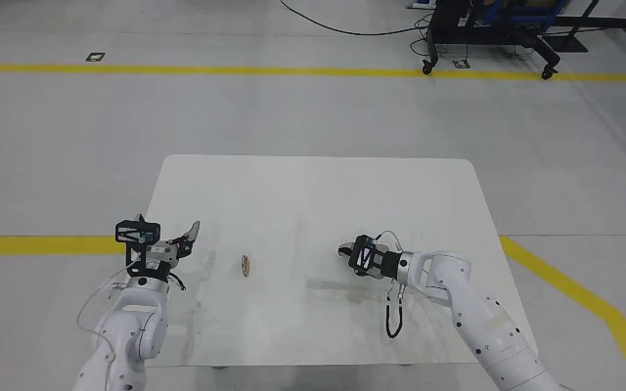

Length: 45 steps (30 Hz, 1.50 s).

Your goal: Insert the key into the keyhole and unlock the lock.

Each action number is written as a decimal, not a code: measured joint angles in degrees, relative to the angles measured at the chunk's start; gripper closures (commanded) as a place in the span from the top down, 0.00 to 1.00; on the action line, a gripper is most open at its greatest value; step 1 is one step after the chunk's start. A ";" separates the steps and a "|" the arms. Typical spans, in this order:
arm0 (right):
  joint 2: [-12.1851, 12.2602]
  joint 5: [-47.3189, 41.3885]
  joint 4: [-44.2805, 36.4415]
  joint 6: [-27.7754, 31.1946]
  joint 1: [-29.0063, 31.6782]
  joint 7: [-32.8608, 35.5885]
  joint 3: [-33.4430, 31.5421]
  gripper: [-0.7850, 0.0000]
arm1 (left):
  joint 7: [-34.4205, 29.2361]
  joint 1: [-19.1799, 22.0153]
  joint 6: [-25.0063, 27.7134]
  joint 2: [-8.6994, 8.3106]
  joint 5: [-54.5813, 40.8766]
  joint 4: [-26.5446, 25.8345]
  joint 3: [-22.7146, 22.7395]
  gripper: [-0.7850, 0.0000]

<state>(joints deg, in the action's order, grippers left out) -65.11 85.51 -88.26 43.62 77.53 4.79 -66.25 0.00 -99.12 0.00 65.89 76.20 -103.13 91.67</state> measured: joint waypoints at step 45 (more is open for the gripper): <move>0.13 -5.98 3.72 0.60 0.78 -12.53 -1.37 0.00 | -1.27 1.31 4.49 0.20 1.24 -3.74 -3.00 1.00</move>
<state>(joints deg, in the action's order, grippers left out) -64.98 79.52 -84.54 44.22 78.31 -7.74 -67.62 -1.27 -97.81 4.49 66.09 77.44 -106.88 88.68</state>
